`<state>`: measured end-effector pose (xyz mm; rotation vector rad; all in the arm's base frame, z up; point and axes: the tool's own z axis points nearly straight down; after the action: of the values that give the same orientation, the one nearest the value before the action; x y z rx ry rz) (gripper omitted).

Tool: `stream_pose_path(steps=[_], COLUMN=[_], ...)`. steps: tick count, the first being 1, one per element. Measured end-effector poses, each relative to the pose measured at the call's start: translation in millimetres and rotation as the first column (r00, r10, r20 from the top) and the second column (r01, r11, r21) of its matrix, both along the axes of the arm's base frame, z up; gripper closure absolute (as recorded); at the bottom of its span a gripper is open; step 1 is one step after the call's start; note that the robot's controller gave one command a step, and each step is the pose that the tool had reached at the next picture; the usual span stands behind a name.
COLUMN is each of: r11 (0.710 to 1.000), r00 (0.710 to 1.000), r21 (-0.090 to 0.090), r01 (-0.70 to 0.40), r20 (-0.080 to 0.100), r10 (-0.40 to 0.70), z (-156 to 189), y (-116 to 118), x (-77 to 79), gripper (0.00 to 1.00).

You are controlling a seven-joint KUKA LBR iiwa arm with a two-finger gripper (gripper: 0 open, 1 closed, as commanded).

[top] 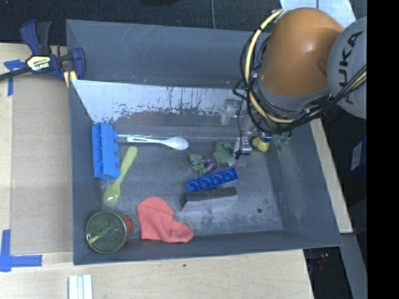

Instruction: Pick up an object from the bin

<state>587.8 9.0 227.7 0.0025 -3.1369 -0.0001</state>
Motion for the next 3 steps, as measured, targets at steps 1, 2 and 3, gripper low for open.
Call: stream_pose_path(steps=[1, 2, 3], r11=[1.0, 0.987, 0.981], r00=[1.0, 0.987, 0.981], r21=[0.0, -0.001, -0.003], r01=[0.0, -0.161, -0.194], r20=[0.009, 0.011, 0.015], r10=[0.0, 0.161, 0.194], z=[5, -82, -72], y=[0, 5, 17], x=[1.4, -17.3, -40.7], gripper=[0.0, 0.0, 0.0])
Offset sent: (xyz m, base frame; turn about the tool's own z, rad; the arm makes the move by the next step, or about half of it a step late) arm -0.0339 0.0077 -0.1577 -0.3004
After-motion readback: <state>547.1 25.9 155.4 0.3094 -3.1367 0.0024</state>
